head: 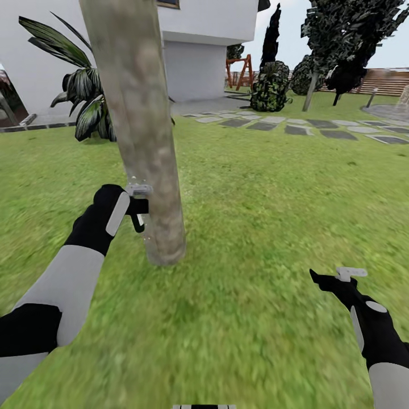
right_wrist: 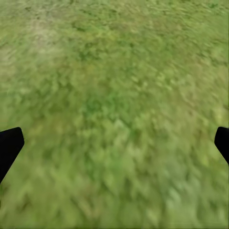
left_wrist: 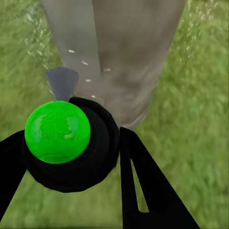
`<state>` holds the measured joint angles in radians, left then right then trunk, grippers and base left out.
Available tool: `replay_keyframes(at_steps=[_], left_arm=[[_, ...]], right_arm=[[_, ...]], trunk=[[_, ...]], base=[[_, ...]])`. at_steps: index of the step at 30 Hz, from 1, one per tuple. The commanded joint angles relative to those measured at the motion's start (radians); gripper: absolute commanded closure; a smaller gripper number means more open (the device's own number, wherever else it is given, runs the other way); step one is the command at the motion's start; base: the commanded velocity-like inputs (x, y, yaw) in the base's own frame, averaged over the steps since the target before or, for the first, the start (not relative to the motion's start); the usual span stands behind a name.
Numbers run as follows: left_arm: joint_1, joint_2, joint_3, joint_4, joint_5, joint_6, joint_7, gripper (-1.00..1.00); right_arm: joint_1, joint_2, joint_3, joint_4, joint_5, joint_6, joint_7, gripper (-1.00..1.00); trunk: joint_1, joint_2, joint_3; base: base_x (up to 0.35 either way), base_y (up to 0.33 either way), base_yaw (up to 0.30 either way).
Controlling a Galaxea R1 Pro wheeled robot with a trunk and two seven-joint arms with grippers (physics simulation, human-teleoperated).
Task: In the garden, pick up the pesticide atomizer on the floor and spray pesticide onto both trees until each tree trunk is fully covered.
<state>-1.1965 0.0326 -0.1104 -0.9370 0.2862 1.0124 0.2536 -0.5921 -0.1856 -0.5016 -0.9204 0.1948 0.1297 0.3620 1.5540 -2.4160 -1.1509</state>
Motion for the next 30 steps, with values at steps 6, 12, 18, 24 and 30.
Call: replay_keyframes(at_steps=[6, 12, 18, 24, 30], left_arm=[[0.000, -0.001, 0.000, 0.007, -0.001, -0.001, 0.005, 1.00], [0.000, -0.002, 0.003, 0.012, -0.001, -0.003, 0.009, 1.00], [0.001, 0.000, 0.003, 0.013, -0.002, -0.003, 0.009, 1.00], [0.002, 0.001, 0.003, 0.014, -0.002, -0.005, 0.010, 1.00], [0.002, 0.000, 0.003, 0.016, -0.002, -0.005, 0.011, 1.00]], right_arm=[[0.000, 0.000, 0.000, -0.001, 0.000, -0.001, -0.001, -1.00], [0.000, 0.001, 0.000, 0.000, 0.000, 0.000, -0.004, -1.00], [0.000, 0.000, 0.000, -0.002, 0.000, -0.001, -0.002, -1.00], [0.000, 0.000, 0.000, -0.002, 0.000, -0.001, -0.003, -1.00], [0.000, 0.000, 0.000, -0.002, 0.000, -0.001, -0.003, -1.00]], trunk=[[0.000, 0.000, 0.000], [0.000, 0.000, 0.000], [0.000, 0.000, 0.000], [0.000, 0.000, 0.000], [0.000, 0.000, 0.000]], base=[[-0.003, -0.275, 0.252], [0.000, -0.275, 0.019], [0.000, -0.275, 0.003], [0.000, -0.275, 0.229], [0.000, -0.275, 0.270]])
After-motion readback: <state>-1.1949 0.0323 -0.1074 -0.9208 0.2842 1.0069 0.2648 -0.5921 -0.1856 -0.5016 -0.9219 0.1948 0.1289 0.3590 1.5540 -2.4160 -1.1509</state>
